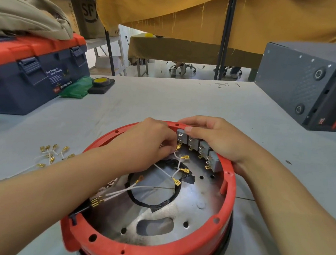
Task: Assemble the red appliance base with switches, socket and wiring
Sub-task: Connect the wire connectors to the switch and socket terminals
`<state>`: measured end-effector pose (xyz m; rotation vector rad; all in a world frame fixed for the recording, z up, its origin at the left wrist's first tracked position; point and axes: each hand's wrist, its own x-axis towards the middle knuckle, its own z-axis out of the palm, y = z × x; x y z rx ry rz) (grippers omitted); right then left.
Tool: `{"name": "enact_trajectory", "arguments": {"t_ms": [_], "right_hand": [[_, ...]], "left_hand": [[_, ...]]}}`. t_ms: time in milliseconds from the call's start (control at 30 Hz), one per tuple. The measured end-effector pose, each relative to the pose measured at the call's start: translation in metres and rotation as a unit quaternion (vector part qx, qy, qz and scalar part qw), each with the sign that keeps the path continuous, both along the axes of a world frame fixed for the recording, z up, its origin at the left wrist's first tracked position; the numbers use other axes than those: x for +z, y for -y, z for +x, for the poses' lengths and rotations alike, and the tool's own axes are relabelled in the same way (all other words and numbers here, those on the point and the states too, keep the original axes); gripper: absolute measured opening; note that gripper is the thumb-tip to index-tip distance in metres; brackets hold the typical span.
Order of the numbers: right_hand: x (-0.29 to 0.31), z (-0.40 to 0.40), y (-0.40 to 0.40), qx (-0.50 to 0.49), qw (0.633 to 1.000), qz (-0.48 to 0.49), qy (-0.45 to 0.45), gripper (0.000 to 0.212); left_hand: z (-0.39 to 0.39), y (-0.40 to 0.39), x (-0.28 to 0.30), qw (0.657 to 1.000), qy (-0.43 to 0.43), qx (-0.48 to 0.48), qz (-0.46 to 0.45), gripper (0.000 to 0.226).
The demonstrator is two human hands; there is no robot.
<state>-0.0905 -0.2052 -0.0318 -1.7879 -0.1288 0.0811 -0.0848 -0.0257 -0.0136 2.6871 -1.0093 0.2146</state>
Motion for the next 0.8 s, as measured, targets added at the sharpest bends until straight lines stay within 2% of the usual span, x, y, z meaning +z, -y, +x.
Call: {"name": "enact_trajectory", "arguments": {"t_ms": [800], "right_hand": [[0.0002,-0.0008,0.0001,0.008,1.000,0.014,-0.006,0.019]], "left_hand": [[-0.0019,0.0022,-0.0016,1.000,0.013,0.004,-0.007,0.011]]}}
